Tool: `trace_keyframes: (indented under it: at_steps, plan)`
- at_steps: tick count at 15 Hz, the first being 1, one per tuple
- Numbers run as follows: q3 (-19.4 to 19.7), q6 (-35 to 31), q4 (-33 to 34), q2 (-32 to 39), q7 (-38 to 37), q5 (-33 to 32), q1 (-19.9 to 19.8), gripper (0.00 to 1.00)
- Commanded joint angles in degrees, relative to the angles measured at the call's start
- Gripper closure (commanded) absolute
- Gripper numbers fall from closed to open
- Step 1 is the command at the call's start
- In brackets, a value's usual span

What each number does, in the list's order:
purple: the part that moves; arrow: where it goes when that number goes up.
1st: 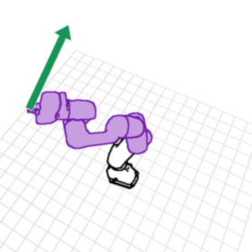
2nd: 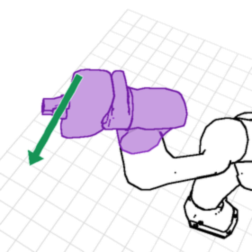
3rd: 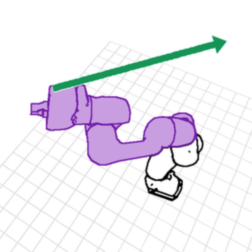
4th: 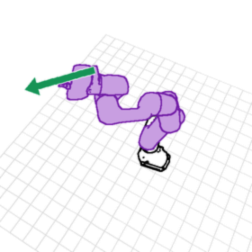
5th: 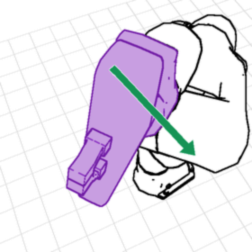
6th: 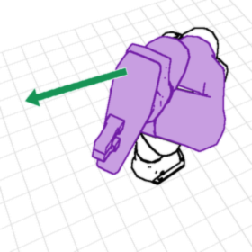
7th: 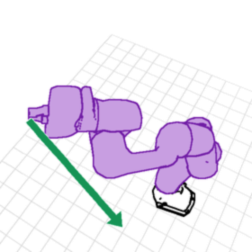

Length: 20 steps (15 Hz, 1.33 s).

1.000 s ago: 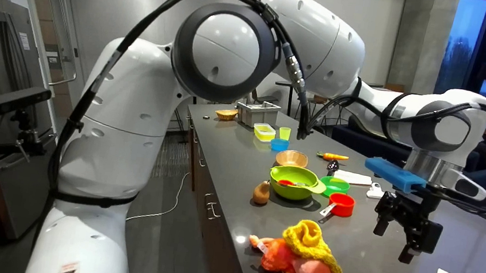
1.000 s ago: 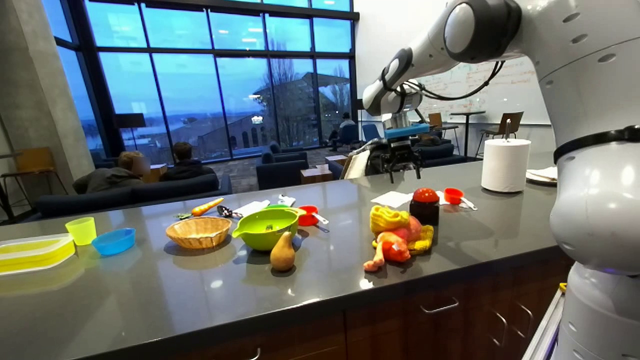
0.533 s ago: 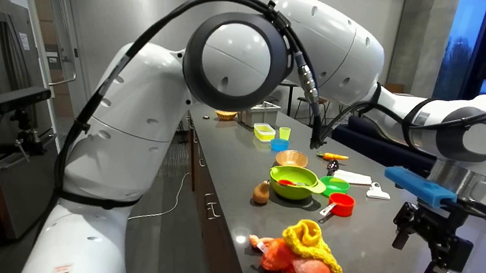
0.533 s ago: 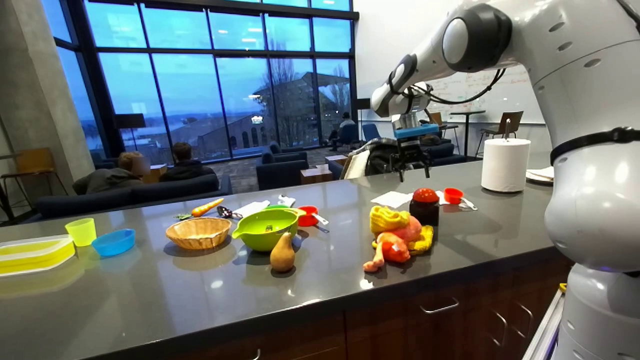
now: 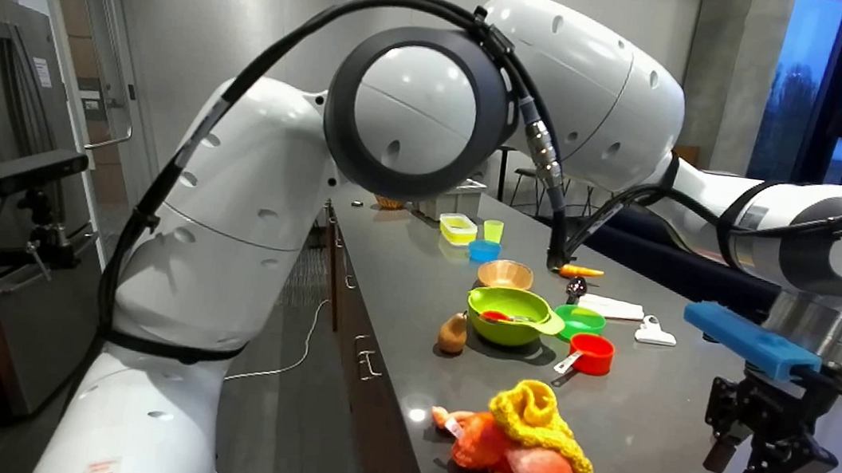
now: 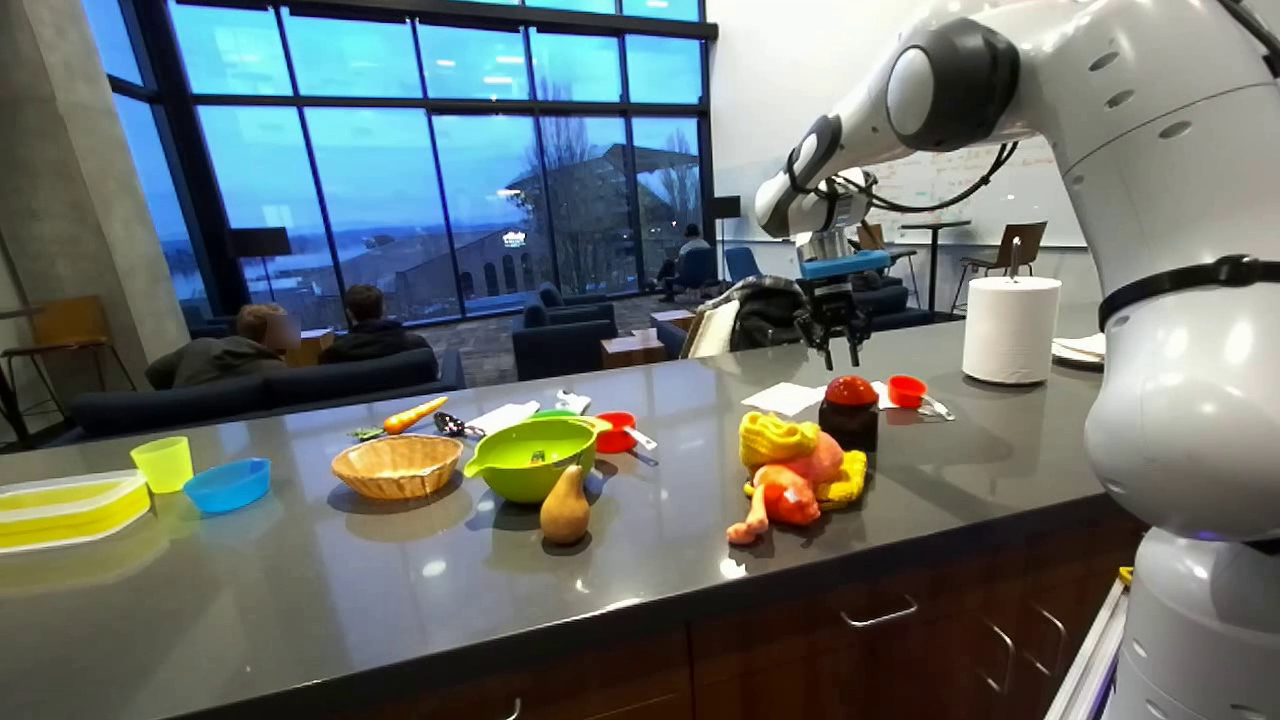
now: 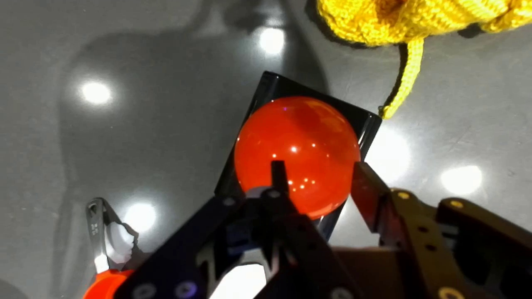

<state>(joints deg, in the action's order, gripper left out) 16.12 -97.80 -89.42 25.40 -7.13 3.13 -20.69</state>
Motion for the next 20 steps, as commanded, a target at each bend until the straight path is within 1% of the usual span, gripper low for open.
trace_keyframes:
  at_steps: [1, 3, 4, 20]
  plan:
    - [0.4, 1.4, 0.5, -0.9, 0.4, -0.9, -0.4, 0.85]
    - [0.6, 1.5, 0.6, -1.0, 0.3, -1.1, -0.3, 0.99]
    - [0.6, 1.6, 0.6, -1.0, 0.4, -1.2, -0.2, 1.0]
    - [0.0, 1.0, 0.1, 1.0, 3.3, 0.7, -1.1, 1.0]
